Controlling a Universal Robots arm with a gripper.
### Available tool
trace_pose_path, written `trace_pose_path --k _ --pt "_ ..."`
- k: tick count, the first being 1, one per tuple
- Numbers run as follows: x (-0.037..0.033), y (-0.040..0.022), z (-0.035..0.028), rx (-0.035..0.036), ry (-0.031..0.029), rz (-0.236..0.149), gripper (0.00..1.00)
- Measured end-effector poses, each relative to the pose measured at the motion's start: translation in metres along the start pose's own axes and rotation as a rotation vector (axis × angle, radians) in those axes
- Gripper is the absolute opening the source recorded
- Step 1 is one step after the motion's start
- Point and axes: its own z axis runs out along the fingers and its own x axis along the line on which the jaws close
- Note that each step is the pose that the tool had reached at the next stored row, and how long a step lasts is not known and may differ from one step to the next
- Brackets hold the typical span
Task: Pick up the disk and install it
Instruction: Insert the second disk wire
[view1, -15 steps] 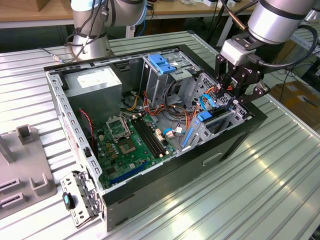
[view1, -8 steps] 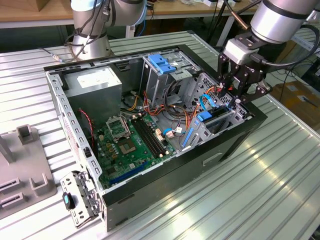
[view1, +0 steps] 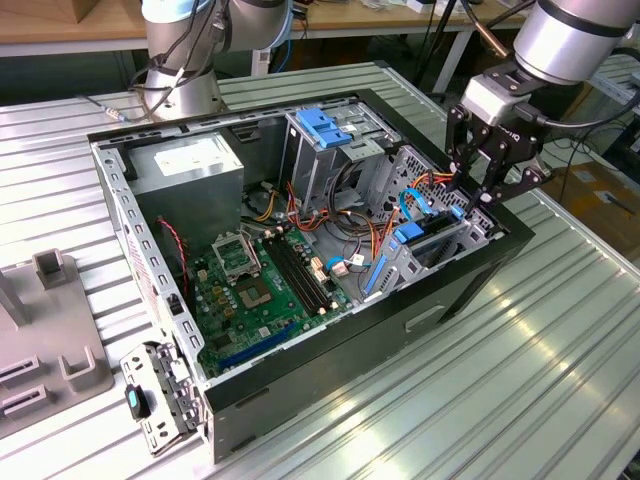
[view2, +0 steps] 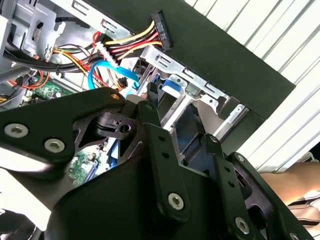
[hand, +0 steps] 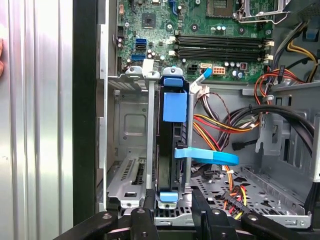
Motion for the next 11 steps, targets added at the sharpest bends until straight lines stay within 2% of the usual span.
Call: trace_pose_path --k 11 --pt "-0.0003 -0.0057 0.0003 -0.0001 0.0001 0.0 0.42"
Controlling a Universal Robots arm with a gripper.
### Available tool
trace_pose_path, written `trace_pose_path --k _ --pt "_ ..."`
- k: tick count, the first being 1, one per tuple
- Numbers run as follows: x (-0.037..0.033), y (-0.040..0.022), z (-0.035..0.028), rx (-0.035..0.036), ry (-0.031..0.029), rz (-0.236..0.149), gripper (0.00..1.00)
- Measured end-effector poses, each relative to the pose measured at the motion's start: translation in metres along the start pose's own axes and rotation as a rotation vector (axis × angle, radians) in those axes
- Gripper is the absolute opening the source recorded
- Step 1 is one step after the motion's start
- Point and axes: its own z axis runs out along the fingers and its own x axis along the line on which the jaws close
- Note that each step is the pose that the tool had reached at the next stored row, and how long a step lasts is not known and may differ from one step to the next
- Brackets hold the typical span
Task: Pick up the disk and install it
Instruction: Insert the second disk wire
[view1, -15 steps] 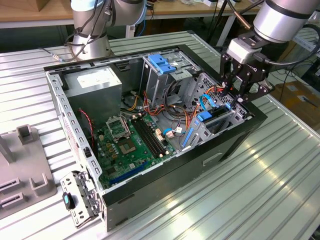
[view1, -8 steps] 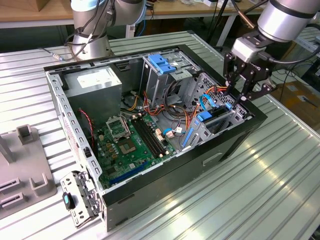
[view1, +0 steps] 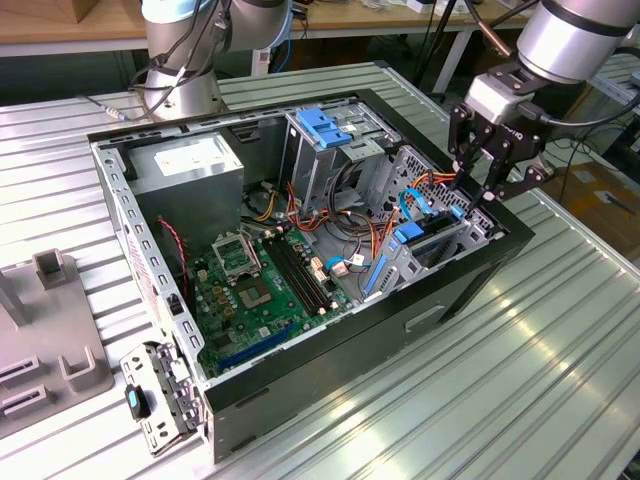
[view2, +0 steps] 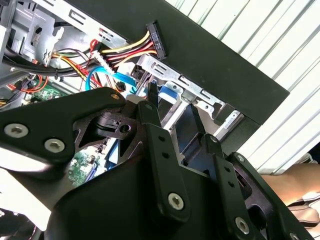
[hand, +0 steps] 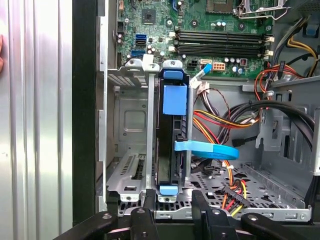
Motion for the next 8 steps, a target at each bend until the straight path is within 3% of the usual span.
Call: trace_pose_path --k 8 --pt "-0.0001 -0.0006 0.0001 0.0 0.0 0.0 0.42"
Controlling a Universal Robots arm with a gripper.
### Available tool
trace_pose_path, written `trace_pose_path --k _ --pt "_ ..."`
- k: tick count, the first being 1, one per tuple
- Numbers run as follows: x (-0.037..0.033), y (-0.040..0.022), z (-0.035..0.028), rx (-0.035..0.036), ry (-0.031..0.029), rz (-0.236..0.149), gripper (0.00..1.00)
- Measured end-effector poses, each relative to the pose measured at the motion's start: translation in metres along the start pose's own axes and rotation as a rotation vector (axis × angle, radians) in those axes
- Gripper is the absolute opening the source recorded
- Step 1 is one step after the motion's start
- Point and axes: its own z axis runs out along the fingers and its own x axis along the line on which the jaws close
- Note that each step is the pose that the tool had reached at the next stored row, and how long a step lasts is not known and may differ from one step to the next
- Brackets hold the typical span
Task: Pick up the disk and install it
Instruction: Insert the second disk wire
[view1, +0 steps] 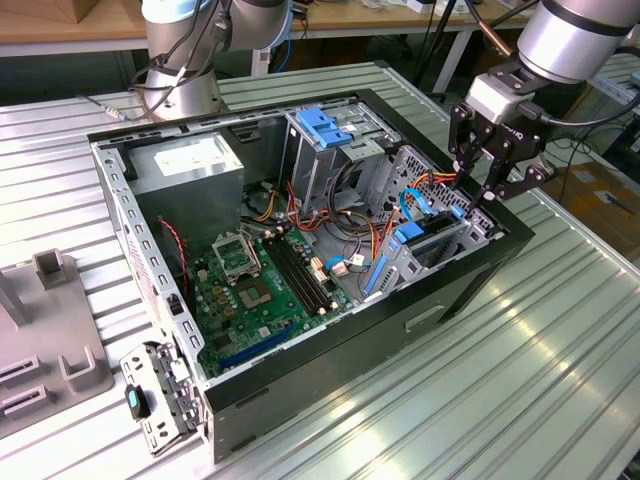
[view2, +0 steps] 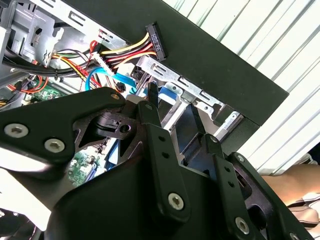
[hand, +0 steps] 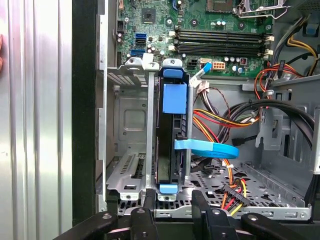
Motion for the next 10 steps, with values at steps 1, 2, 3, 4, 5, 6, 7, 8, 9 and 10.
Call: trace_pose_path --k 1,2,3,4,5,6,7,8,9,10 --pt "0.0 0.0 -0.0001 0.0 0.0001 0.0 0.42" --pt "0.0 0.0 -0.0002 0.0 -0.0001 0.0 0.42" --pt "0.0001 0.0 -0.0004 0.0 -0.0001 0.0 0.42" --pt "0.0 -0.0001 -0.0008 0.0 0.0 0.0 0.42" --pt "0.0 -0.0001 -0.0012 0.0 0.0 0.0 0.42" --pt "0.0 -0.0001 -0.0018 0.0 0.0 0.0 0.42" --pt "0.0 -0.0002 -0.0022 0.0 0.0 0.0 0.42" --pt "0.0 -0.0002 -0.0032 0.0 0.0 0.0 0.42" --pt "-0.0001 -0.0003 -0.0039 0.0001 0.0 0.0 0.42" --pt "-0.0001 -0.0003 -0.0043 0.0 -0.0001 0.0 0.42"
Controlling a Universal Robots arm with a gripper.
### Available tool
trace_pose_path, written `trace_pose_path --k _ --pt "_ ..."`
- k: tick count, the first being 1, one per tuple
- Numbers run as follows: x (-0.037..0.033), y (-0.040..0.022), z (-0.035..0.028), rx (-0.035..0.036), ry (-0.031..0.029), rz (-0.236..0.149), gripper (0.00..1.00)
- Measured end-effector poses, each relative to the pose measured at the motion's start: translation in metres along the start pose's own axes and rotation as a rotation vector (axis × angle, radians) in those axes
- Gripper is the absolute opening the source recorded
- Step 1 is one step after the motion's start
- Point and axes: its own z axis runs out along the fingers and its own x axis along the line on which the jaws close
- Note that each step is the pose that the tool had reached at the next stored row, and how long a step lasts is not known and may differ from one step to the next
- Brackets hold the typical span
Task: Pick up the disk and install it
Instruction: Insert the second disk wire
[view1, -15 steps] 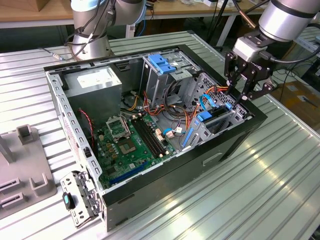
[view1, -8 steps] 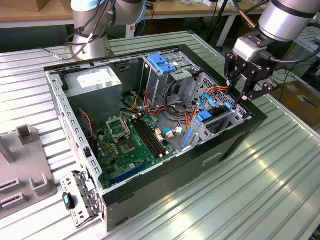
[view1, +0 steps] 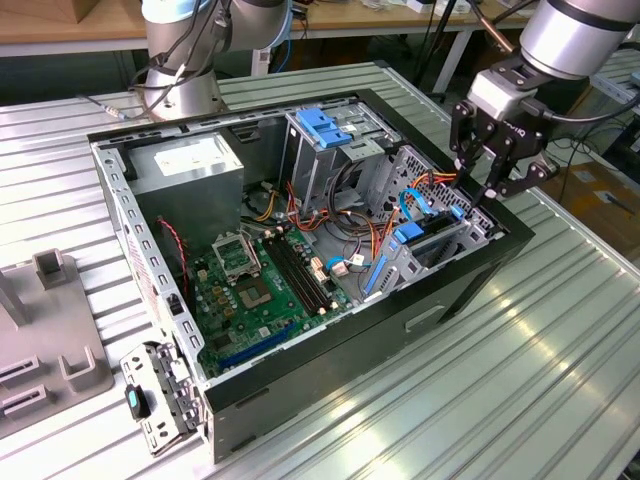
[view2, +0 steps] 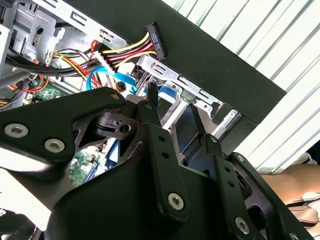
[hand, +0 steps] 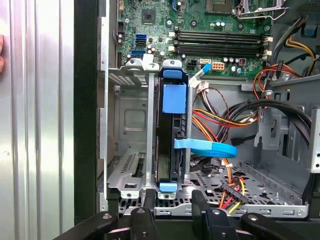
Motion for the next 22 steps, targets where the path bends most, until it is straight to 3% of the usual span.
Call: trace_pose_path --k 16,22 --pt "-0.0001 -0.0002 -0.003 0.0 0.0001 0.0 0.42" --pt "0.0001 -0.0046 -0.0027 0.0 0.0001 0.0 0.42"
